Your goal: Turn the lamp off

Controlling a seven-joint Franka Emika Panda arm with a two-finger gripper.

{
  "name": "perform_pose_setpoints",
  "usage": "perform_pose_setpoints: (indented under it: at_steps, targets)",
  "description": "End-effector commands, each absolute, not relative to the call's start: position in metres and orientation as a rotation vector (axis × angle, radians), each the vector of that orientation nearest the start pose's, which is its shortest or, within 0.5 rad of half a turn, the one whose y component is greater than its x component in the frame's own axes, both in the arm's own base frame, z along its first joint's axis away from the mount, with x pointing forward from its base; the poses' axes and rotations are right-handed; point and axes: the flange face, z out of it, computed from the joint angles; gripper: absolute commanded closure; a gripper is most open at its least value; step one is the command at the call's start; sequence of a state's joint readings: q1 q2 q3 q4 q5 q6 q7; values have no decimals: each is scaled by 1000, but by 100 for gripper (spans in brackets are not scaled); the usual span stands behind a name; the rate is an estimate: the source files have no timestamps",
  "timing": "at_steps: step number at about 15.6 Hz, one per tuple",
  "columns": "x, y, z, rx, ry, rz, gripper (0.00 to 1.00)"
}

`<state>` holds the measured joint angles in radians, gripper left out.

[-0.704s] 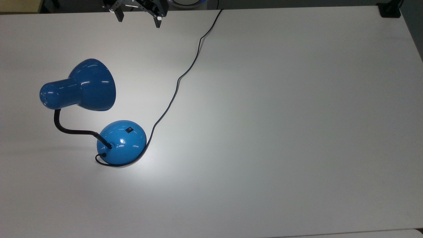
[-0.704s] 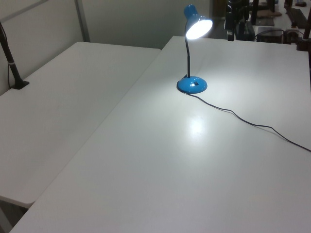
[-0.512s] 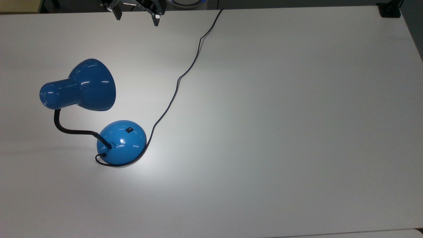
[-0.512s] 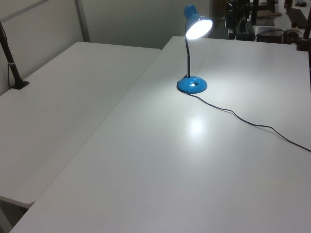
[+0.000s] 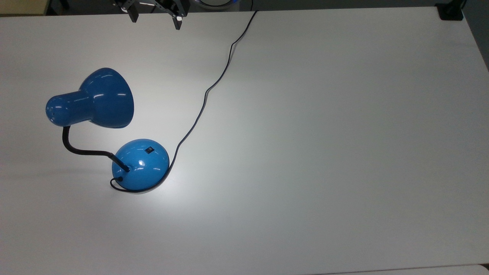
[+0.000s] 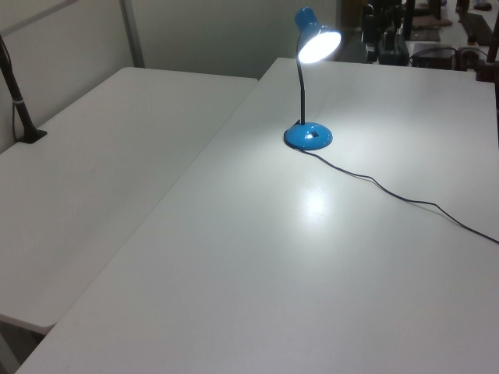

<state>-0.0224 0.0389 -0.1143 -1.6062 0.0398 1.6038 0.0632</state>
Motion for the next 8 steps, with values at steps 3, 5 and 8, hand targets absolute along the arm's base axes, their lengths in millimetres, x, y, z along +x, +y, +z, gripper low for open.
perform_pose_setpoints:
  at_steps: [3,5,8]
  targets:
    - [554,-83,594,-3061,326,86,11]
    - [553,-82,594,-3032,329,83,39]
    - [550,-82,590,-3011,348,91,75]
